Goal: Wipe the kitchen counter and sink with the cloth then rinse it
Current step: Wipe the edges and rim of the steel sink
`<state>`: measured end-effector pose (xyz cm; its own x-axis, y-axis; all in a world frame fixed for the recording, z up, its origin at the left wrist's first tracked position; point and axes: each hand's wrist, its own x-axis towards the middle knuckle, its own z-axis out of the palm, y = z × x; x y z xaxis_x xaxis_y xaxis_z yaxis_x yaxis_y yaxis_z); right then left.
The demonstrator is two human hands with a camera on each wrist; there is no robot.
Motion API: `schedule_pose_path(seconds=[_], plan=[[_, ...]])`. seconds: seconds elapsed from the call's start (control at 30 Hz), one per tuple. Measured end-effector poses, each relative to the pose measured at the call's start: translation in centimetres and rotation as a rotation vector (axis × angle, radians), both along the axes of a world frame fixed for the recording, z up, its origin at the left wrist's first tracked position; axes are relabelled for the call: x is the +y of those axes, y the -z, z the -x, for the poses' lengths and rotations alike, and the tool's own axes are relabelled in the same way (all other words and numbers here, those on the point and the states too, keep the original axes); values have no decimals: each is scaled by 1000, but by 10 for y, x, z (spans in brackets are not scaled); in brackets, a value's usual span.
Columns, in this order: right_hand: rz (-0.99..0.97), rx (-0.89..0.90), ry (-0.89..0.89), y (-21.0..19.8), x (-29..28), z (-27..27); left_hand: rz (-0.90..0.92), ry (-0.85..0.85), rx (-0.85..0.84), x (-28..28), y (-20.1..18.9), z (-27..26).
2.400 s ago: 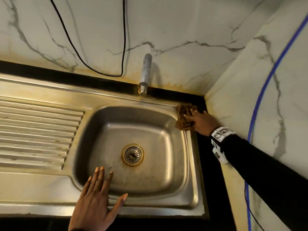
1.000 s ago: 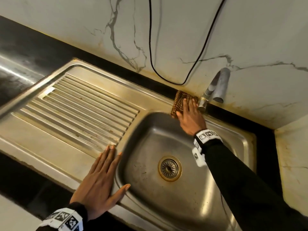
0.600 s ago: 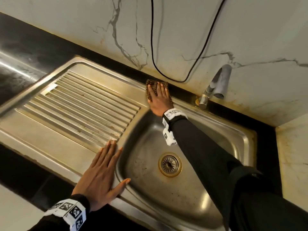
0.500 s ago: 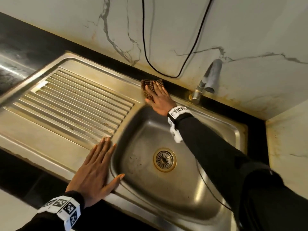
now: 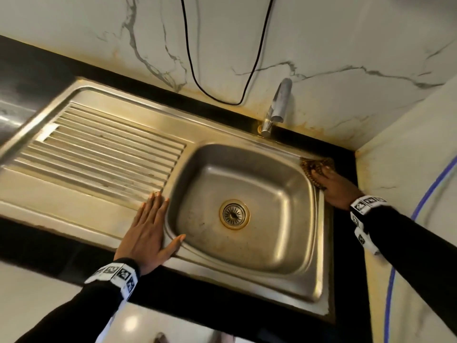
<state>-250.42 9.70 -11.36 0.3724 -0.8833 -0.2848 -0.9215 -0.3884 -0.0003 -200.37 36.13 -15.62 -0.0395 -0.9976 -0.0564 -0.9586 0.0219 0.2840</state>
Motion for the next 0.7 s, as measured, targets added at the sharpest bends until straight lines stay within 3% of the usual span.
schedule_pose_path(seconds=[0.17, 0.3, 0.4, 0.47, 0.53, 0.67, 0.7], plan=[[-50, 101, 22, -10, 102, -13, -21, -10, 17, 1, 0, -2], [-33, 42, 15, -21, 216, -30, -7, -1, 84, 4, -3, -2], [-46, -146, 91, -23, 295, -52, -7, 31, 160, 5, -3, -7], [-85, -390, 224, -18, 333, -71, 18, 64, 184, 10, -6, -18], [-103, -520, 228, -11, 359, -113, 57, 39, 168, 17, -9, -40], [-70, -449, -137, 3, 372, -249, 63, -22, 11, 30, -12, -111], [-61, -425, -161, 5, 364, -292, 61, -24, -31, 33, -11, -135]])
